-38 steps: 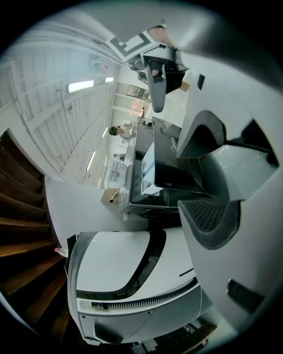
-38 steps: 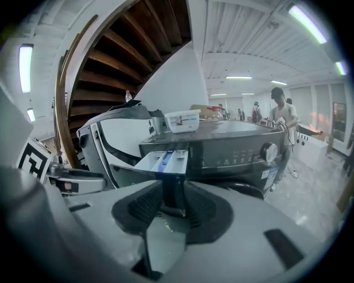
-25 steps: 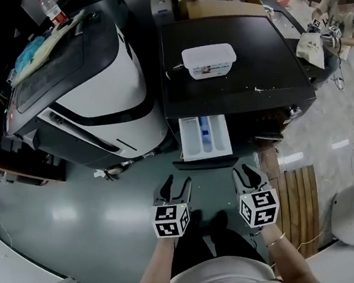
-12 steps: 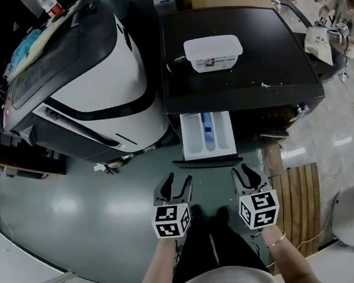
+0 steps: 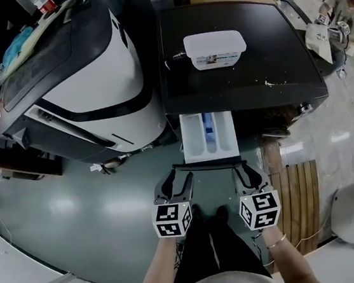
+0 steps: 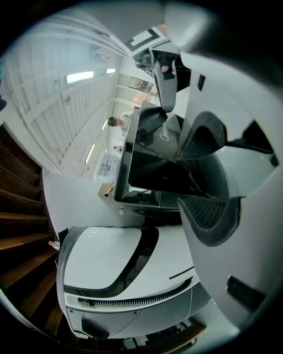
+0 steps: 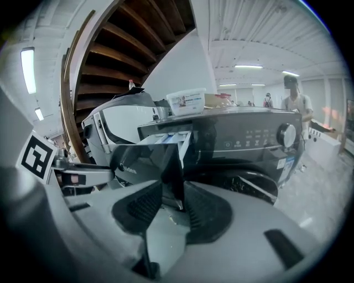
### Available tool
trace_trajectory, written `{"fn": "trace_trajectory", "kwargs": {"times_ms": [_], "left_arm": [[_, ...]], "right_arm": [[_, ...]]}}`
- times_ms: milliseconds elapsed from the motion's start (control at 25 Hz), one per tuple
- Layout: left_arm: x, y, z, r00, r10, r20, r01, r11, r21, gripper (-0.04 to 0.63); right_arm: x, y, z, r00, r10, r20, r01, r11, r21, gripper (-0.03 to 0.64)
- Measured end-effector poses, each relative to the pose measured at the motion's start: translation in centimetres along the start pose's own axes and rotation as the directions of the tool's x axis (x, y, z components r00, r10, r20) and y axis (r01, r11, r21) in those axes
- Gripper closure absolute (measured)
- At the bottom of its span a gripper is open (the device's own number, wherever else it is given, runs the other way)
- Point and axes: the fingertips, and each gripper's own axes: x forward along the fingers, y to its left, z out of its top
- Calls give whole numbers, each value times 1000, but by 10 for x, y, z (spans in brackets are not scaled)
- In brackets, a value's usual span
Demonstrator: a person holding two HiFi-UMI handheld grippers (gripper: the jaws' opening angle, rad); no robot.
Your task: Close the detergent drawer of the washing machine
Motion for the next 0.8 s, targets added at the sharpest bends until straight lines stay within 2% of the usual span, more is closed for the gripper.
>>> {"fn": "trace_trajectory", "kwargs": {"times_ms": [800], "left_arm": [[11,0,3,999,-36,2,36,999,15,411]], "right_arm": [[5,-2,1,1000,-25,2,25,1000,-16,509]]}}
